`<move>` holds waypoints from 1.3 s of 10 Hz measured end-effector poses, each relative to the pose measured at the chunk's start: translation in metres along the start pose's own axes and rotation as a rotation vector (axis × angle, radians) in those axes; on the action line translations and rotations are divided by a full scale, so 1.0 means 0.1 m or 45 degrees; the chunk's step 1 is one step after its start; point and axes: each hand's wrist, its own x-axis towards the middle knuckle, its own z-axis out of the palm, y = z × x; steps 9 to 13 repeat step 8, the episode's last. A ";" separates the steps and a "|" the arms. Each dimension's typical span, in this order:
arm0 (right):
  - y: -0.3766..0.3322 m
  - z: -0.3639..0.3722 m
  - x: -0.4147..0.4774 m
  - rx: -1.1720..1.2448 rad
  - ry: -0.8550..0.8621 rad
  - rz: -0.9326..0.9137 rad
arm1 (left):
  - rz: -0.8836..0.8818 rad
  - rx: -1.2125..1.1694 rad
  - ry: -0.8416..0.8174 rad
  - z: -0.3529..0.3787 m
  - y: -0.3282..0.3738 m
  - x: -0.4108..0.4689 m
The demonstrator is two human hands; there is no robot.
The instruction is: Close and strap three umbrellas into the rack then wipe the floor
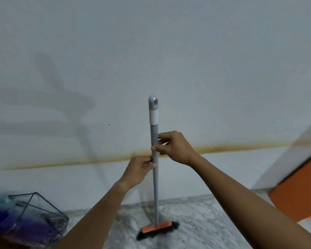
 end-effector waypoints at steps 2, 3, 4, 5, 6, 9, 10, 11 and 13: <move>0.41 -0.15 0.78 0.060 -0.045 0.070 | 0.015 -0.011 -0.074 -0.11 -0.18 0.83; 0.57 -0.13 1.01 0.066 -0.059 0.123 | -0.036 0.011 -0.040 -0.11 -0.30 1.03; 0.70 -0.08 1.17 0.016 -0.014 0.115 | -0.101 -0.007 -0.003 -0.10 -0.35 1.21; 0.79 -0.03 1.28 -0.093 0.025 0.101 | -0.100 0.046 0.063 -0.06 -0.33 1.31; 0.81 -0.01 1.28 -0.134 0.008 0.115 | -0.119 0.093 0.101 -0.04 -0.31 1.27; 0.77 0.00 1.09 -0.243 0.072 0.207 | -0.270 0.090 0.198 -0.04 -0.28 0.94; 0.77 0.00 1.09 -0.243 0.072 0.207 | -0.270 0.090 0.198 -0.04 -0.28 0.94; 0.77 0.00 1.09 -0.243 0.072 0.207 | -0.270 0.090 0.198 -0.04 -0.28 0.94; 0.77 0.00 1.09 -0.243 0.072 0.207 | -0.270 0.090 0.198 -0.04 -0.28 0.94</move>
